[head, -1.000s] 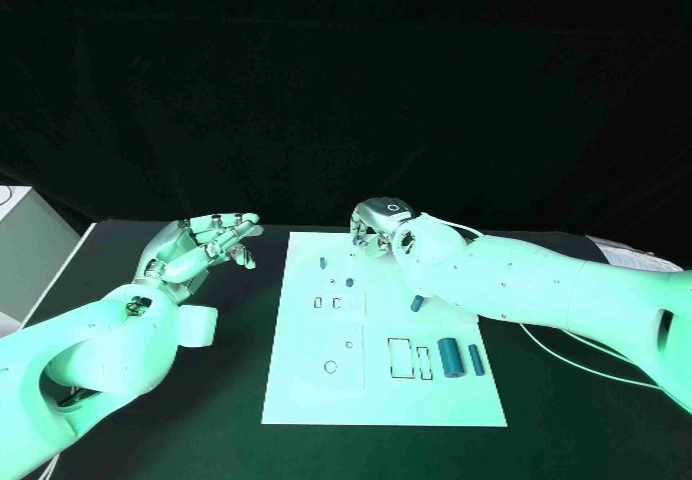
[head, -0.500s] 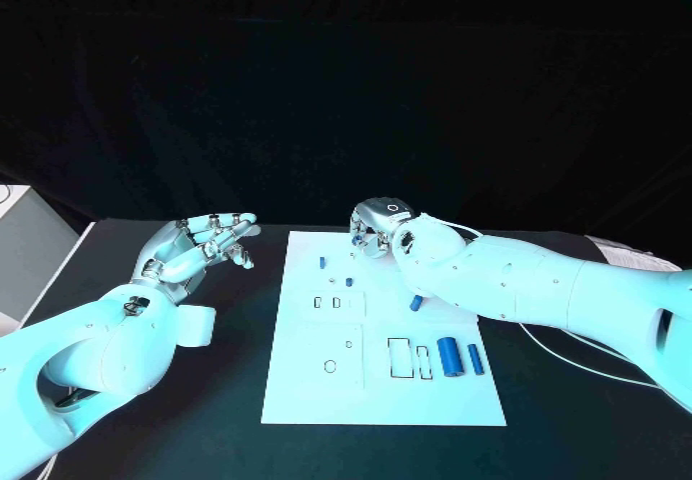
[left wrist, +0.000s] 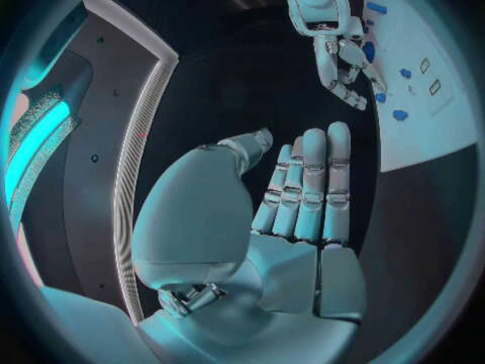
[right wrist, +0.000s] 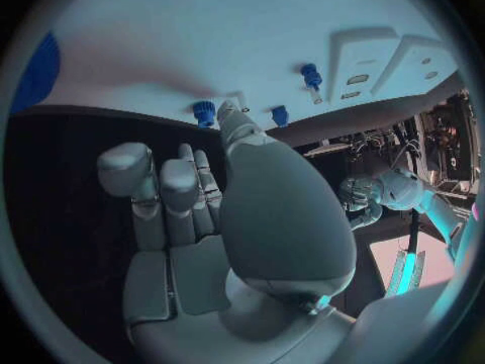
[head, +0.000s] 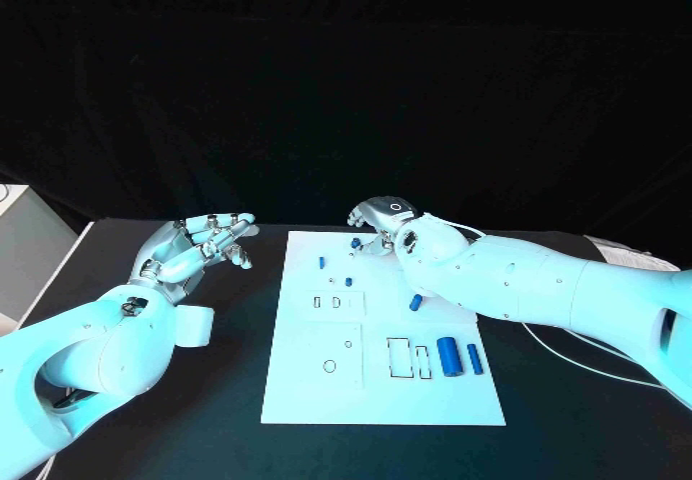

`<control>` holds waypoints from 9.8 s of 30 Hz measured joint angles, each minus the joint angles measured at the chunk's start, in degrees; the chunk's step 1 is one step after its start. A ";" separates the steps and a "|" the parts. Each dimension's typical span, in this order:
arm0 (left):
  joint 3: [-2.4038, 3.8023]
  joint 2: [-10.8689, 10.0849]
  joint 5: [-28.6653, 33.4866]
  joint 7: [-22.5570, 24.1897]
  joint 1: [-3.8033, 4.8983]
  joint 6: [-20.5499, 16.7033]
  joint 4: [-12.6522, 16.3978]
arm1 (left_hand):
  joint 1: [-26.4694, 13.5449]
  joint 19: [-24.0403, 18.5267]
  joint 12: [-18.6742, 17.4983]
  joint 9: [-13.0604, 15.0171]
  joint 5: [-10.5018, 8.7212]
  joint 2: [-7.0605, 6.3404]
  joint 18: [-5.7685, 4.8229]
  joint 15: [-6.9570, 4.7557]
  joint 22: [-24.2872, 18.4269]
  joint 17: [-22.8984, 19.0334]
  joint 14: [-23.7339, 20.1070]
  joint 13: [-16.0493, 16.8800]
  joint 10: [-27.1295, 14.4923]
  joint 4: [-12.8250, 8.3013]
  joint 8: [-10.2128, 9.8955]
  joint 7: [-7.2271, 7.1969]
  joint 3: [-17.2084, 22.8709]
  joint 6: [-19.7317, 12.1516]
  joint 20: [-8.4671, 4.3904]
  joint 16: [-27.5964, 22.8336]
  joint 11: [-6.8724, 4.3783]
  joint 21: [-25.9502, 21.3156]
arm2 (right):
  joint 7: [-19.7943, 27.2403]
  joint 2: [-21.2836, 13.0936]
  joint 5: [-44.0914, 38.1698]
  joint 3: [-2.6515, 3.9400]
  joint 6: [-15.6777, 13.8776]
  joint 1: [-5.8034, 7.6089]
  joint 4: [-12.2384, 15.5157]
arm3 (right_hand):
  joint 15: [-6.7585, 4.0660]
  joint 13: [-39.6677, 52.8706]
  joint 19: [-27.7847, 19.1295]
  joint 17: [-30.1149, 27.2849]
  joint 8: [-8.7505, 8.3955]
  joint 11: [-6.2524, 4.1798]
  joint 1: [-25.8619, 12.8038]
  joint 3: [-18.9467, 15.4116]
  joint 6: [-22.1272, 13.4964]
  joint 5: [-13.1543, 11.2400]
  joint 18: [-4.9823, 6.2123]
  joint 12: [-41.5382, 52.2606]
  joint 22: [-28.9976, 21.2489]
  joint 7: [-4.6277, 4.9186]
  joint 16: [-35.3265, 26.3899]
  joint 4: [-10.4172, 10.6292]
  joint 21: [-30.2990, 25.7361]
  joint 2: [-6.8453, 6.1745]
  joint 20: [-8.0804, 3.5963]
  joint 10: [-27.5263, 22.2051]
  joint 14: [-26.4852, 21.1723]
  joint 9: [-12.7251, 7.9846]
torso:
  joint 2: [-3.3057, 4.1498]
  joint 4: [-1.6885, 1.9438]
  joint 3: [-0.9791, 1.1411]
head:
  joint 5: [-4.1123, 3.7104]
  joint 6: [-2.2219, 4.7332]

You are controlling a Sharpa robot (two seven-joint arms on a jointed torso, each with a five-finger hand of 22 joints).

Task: Assemble the parts on the task board

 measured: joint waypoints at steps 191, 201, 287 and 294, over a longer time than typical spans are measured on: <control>0.00 0.50 -0.92 -0.73 -1.02 0.96 -1.55 | 0.00 -1.00 0.00 0.18 0.00 0.00 -0.01 0.00 0.95 -0.45 0.00 0.01 0.01 -0.48 0.21 0.00 0.48 -0.42 0.19 0.67 -0.01 1.41 | -7.36 -2.59 -3.95 -0.33 -0.06 -1.18 12.27 | -0.82 71.11 5.27 30.81 4.85 -2.19 -5.69 11.18 5.57 22.50 -5.39 86.09 21.51 1.21 20.93 0.18 29.43 -2.39 -0.61 28.73 2.67 -1.00 | -0.04 -1.09 0.73 | 0.02 0.09; 0.00 0.47 -0.92 -0.89 -1.02 0.97 -1.61 | 0.00 -1.21 0.00 0.18 0.00 0.00 -0.01 0.00 1.02 -0.50 0.00 0.01 0.01 -0.48 0.21 0.00 0.48 -0.42 0.39 0.67 -0.01 1.39 | -8.76 -1.59 -6.23 -0.41 -0.05 -1.51 11.12 | -0.82 71.11 5.27 30.81 4.81 -2.19 -5.69 11.33 5.56 22.26 -5.39 86.09 21.50 1.21 21.15 0.33 29.43 -2.39 -0.61 28.73 2.67 -1.05 | -0.08 -1.21 0.77 | 0.31 -0.04; 0.00 -0.07 -0.92 -1.79 -1.04 0.67 -2.11 | 0.00 -1.62 0.00 0.19 0.00 0.00 0.00 0.20 1.23 -0.70 -0.20 0.01 -0.40 -0.64 0.21 0.21 0.64 -0.62 0.40 0.88 -0.01 1.77 | 2.24 -16.71 12.34 0.42 -9.66 -1.84 20.83 | -0.40 71.11 5.27 30.78 2.22 -2.15 -10.66 8.80 4.08 13.01 -5.38 85.87 21.51 2.06 21.14 0.03 29.43 -0.35 -0.20 28.79 2.68 -3.30 | -0.09 -1.98 1.12 | 0.66 0.67; 0.01 0.00 -0.92 -1.75 -1.93 0.71 -2.30 | 0.00 -1.62 0.00 0.20 0.00 0.00 0.00 0.20 1.23 -0.75 -0.20 0.01 -0.40 -0.64 0.21 0.21 0.64 -0.63 0.40 0.88 -0.01 1.77 | 10.66 -22.18 21.81 0.58 -9.25 -1.65 20.66 | -0.40 71.10 5.27 30.82 2.22 -2.15 -5.84 10.62 4.08 10.19 -5.38 85.86 21.50 2.06 21.14 -2.30 29.43 -0.18 -0.20 28.79 2.68 -3.30 | -0.25 -2.81 1.57 | 0.92 1.27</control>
